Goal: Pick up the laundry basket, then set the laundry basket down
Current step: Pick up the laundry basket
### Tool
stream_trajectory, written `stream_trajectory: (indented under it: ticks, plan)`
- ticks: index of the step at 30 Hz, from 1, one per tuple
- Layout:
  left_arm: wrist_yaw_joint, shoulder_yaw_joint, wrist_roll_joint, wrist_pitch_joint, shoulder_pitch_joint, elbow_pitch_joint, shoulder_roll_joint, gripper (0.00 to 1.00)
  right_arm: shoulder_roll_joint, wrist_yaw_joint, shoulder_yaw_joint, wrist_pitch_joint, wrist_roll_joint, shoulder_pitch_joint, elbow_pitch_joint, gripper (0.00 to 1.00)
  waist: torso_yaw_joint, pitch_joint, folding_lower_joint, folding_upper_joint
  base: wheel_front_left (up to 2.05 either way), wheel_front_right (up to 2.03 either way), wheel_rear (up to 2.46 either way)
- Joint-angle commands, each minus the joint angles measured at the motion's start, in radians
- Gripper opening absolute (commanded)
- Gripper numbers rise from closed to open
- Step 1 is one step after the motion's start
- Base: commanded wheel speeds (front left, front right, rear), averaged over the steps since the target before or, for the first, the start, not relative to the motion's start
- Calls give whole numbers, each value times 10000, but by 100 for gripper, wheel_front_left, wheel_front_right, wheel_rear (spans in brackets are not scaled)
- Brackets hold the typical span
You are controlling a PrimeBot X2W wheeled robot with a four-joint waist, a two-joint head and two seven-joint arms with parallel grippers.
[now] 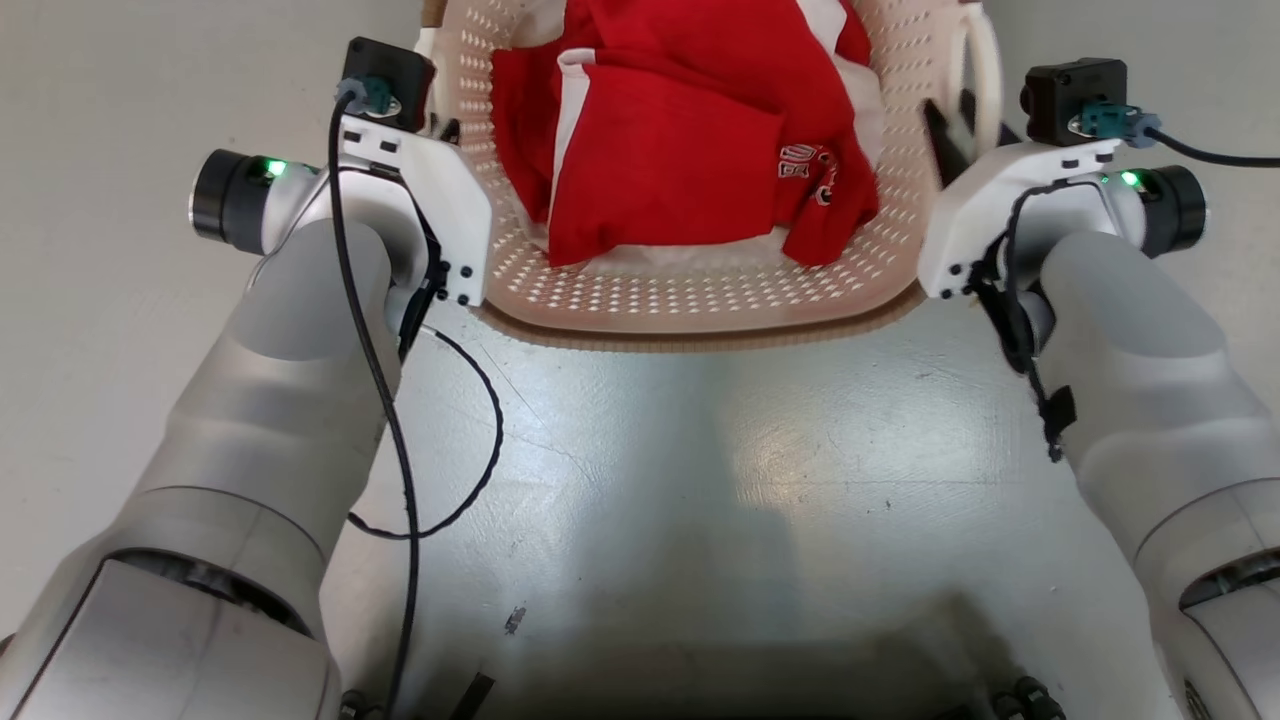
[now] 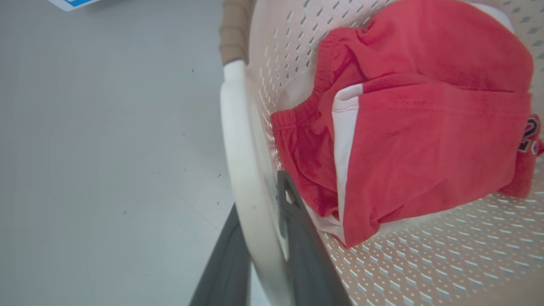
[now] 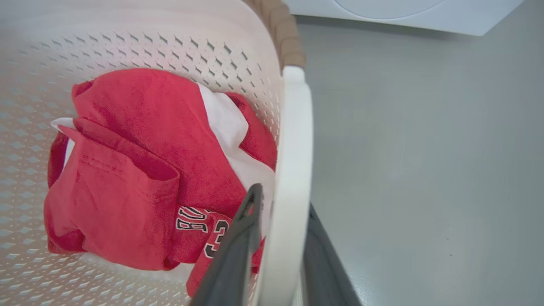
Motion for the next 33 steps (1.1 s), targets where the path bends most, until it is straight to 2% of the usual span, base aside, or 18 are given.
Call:
stream_trajectory:
  ticks: [1,7,13,23,33]
  plan:
    - [50,25,52,48,-36,-70,251,0,254,62,153,-46,46,271,-20,0,-8,-36,0,0,0,0,0]
    - [-31,-63,-25,356,198,-66,280,0,254,62,599,720,397,595,12,0,-8,-543,0,0,0,0,0]
    - [-124,-101,-190,895,739,-65,463,0,254,62,1412,1776,1213,1090,-325,0,-214,-1672,0,0,0,0,0]
    - [-372,-181,-439,1570,1703,-64,706,0,254,62,2509,2747,2427,1927,-768,0,-666,-4146,0,0,0,0,0]
    - [-579,-312,-727,2763,2791,-64,610,0,254,62,3598,3638,3528,2810,-965,0,-895,-6567,0,0,0,0,0]
